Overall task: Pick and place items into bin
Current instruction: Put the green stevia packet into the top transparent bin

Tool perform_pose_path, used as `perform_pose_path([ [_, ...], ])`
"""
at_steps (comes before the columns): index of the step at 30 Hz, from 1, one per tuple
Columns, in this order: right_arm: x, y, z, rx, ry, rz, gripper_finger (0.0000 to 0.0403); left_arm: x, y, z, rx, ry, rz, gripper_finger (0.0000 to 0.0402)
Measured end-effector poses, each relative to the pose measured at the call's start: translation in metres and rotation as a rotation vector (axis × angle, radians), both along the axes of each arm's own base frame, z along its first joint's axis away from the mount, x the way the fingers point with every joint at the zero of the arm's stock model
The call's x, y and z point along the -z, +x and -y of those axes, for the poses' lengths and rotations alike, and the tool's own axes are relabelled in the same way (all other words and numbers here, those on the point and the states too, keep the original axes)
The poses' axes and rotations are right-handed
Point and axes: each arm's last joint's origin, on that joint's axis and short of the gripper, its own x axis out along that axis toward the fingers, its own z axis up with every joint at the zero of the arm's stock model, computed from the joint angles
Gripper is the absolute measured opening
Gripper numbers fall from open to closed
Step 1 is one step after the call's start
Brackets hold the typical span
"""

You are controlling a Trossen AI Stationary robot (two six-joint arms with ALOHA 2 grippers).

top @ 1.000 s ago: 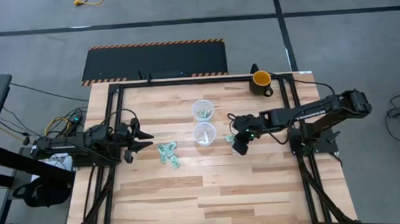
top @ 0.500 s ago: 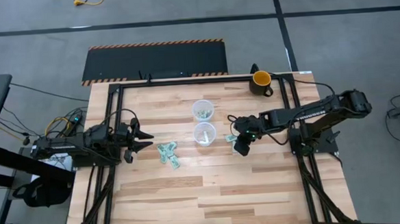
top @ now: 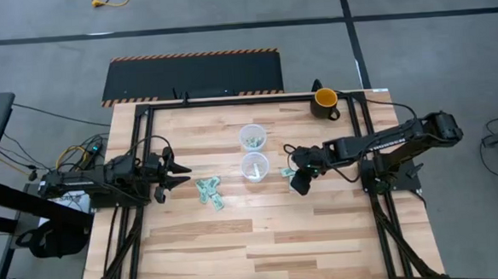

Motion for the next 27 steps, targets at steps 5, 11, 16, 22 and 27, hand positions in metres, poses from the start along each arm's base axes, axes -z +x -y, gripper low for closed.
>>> perform_pose_path([
  [5, 0.001, -0.001, 0.000, -0.001, -0.001, -0.004, 0.0155, 0.000, 0.000, 0.000, 0.000, 0.000, 0.000, 0.0114],
  [11, 0.008, -0.005, 0.001, 0.008, -0.017, -0.031, 0.0169, 0.000, 0.000, 0.000, 0.000, 0.000, 0.000, 0.0114],
  [16, 0.008, -0.004, 0.001, 0.013, -0.025, -0.017, 0.0182, 0.000, 0.000, 0.000, 0.000, 0.000, 0.000, 0.0114],
  [22, 0.017, 0.001, 0.000, 0.011, -0.027, -0.035, 0.0196, 0.000, 0.000, 0.000, 0.001, 0.000, 0.000, 0.0114],
  [27, 0.034, 0.008, 0.000, 0.010, -0.028, -0.098, 0.0198, 0.000, 0.000, 0.000, 0.000, 0.000, 0.000, 0.0114],
])
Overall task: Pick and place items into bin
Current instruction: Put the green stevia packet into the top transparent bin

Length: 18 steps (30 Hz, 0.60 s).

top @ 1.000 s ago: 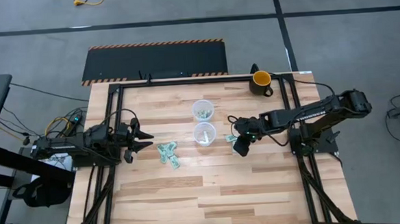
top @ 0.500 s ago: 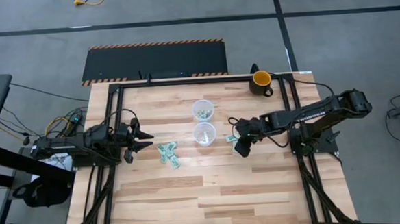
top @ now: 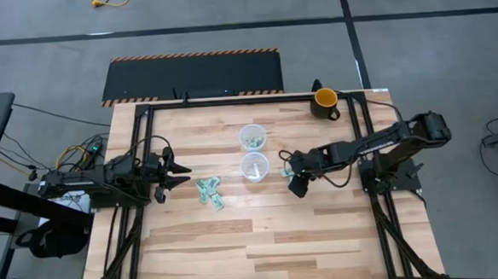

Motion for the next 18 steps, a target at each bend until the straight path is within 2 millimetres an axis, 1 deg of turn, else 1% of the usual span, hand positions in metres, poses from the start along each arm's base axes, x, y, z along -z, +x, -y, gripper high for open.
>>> perform_pose_path([
  [5, 0.009, 0.006, 0.000, -0.002, 0.002, -0.035, 0.0194, 0.000, 0.000, 0.000, 0.000, 0.000, 0.000, 0.0114],
  [12, 0.018, 0.009, -0.001, -0.017, 0.019, -0.078, 0.0193, 0.000, 0.000, 0.000, 0.000, 0.000, -0.001, 0.0114],
  [18, 0.018, 0.009, -0.001, -0.016, 0.016, -0.079, 0.0174, 0.000, 0.000, 0.000, 0.000, 0.000, -0.001, 0.0114],
])
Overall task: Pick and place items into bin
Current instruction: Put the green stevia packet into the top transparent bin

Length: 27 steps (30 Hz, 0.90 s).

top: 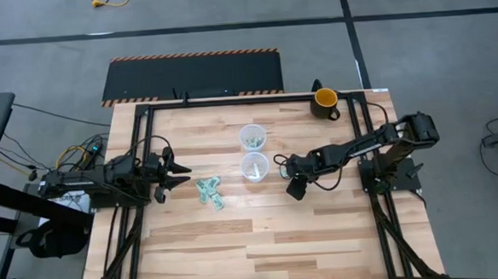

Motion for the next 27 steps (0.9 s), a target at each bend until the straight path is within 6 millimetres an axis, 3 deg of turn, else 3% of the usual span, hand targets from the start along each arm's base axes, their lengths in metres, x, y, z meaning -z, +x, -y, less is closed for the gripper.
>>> perform_pose_path([
  [13, -0.0014, 0.0001, -0.0001, -0.001, 0.002, 0.008, 0.0117, 0.0000, 0.0000, 0.0000, 0.000, 0.000, 0.000, 0.0114],
  [27, -0.0015, 0.0001, -0.0001, -0.001, 0.001, 0.009, 0.0085, 0.0000, 0.0000, 0.0000, 0.000, 0.000, 0.000, 0.0114],
])
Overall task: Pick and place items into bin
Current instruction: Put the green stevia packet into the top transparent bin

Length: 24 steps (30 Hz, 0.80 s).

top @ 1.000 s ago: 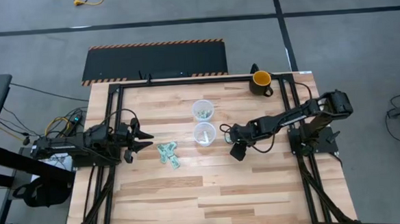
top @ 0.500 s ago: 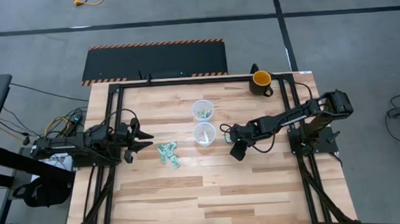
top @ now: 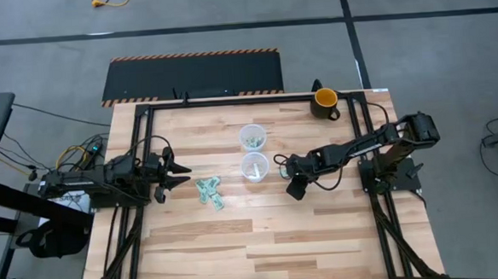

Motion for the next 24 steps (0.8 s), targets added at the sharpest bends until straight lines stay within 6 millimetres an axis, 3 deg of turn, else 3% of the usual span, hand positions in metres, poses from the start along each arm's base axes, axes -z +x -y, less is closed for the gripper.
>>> perform_pose_path([
  [13, -0.004, -0.001, 0.000, 0.001, 0.000, 0.018, 0.0063, 0.000, 0.000, 0.000, 0.000, 0.000, 0.000, 0.0114],
  [24, -0.034, -0.006, 0.002, 0.026, -0.033, 0.150, 0.0062, 0.000, 0.000, 0.000, 0.000, 0.000, 0.000, 0.0114],
])
